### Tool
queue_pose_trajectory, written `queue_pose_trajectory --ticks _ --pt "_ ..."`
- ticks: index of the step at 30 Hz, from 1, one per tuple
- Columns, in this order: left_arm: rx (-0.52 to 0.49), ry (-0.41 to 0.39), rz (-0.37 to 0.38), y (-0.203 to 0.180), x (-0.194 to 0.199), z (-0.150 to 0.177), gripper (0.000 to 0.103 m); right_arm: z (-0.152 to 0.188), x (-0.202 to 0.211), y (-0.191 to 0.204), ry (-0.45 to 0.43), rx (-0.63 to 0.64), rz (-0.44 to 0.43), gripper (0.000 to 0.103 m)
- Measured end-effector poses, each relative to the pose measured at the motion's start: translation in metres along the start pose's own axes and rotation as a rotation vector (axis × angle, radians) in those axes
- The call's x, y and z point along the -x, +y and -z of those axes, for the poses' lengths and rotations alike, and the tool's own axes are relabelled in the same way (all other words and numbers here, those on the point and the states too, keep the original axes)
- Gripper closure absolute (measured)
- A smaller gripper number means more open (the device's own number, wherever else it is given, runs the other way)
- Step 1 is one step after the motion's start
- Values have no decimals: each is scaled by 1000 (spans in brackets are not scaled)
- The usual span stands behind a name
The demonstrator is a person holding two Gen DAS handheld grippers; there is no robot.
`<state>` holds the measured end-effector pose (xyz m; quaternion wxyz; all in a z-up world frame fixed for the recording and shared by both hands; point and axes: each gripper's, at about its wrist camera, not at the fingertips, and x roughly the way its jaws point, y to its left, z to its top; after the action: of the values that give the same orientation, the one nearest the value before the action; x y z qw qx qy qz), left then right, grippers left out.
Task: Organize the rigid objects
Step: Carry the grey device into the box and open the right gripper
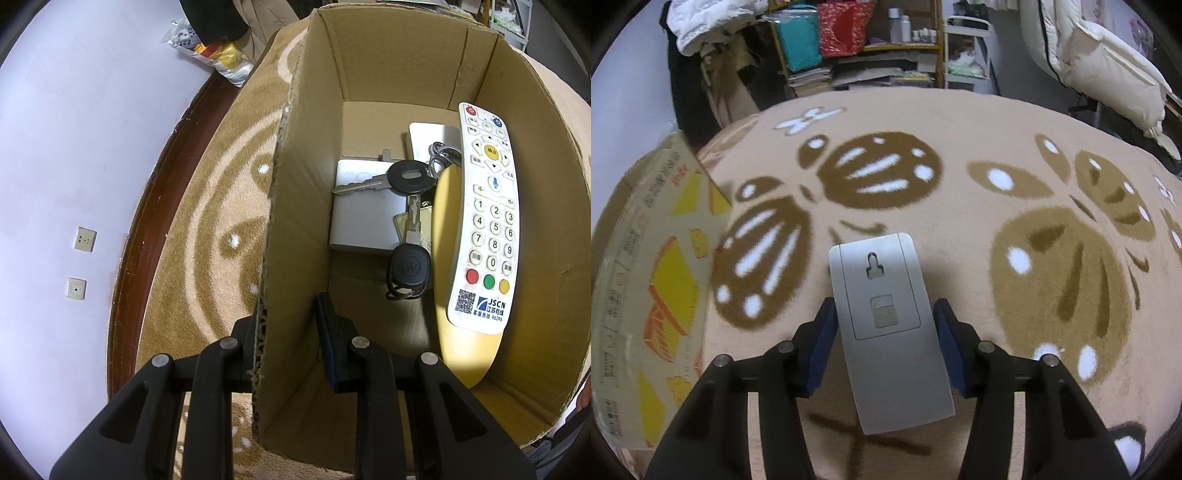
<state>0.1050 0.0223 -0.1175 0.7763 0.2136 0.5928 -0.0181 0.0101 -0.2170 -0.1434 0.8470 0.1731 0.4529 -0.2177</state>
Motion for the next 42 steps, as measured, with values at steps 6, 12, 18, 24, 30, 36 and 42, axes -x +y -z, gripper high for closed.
queue_pose_trajectory --ticks 6,12,18,24,30,36,42 --pt "7 -2 2 0 0 0 79 -7 16 14 -36 13 -81 48" --pt "9 -2 2 1 1 0 79 -25 44 40 -114 64 -142 48" --pt "11 -4 5 2 1 0 79 -39 80 66 -201 124 -184 48" --pt "5 -10 2 0 2 0 79 -48 105 89 -242 146 -245 48" --pt "8 -11 6 0 3 0 79 -54 121 105 -268 164 -300 48" --pt "12 -13 14 2 3 0 79 -58 130 127 -277 207 -341 48" --pt "19 -12 22 6 2 0 79 -53 116 134 -239 199 -336 48"
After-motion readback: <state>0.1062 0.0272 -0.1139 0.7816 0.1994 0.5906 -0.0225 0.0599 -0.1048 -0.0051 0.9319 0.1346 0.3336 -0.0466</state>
